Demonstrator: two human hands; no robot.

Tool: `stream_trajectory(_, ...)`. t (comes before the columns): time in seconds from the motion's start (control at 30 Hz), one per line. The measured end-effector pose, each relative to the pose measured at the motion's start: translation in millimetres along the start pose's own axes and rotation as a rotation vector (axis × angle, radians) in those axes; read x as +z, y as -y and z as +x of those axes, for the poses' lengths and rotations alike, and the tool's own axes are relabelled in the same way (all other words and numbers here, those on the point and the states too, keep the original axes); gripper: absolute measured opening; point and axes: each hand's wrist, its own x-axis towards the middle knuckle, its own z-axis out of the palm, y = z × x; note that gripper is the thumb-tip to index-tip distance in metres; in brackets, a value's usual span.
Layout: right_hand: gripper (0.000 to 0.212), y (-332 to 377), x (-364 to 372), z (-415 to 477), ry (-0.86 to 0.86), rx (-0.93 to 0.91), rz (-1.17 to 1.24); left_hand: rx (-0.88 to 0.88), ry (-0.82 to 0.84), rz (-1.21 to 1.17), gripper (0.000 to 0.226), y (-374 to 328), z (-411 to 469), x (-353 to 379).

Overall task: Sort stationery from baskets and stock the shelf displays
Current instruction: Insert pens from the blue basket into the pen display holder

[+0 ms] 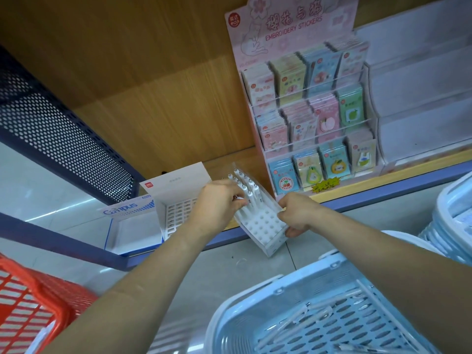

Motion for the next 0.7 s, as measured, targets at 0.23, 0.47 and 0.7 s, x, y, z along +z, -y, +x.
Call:
stream_trajectory(0.23,0.022,-7.0,-5.8,6.9,-0.056,0.079,0.367,-0.092,-0.055,-0.12,0.02,7.8,1.8,0.0)
stream_trajectory(0.47,0.021,-8.1,-10.8,8.6,-0.068,0.183,0.743,-0.368,-0.179,-0.328,0.017,-4.4,8.2,10.9)
stream_trajectory(0.7,0.027,-7.9,-10.4,12.5,-0.22,0.158,0.841,-0.433,-0.185,-0.387,0.022,-6.2,6.2,17.6)
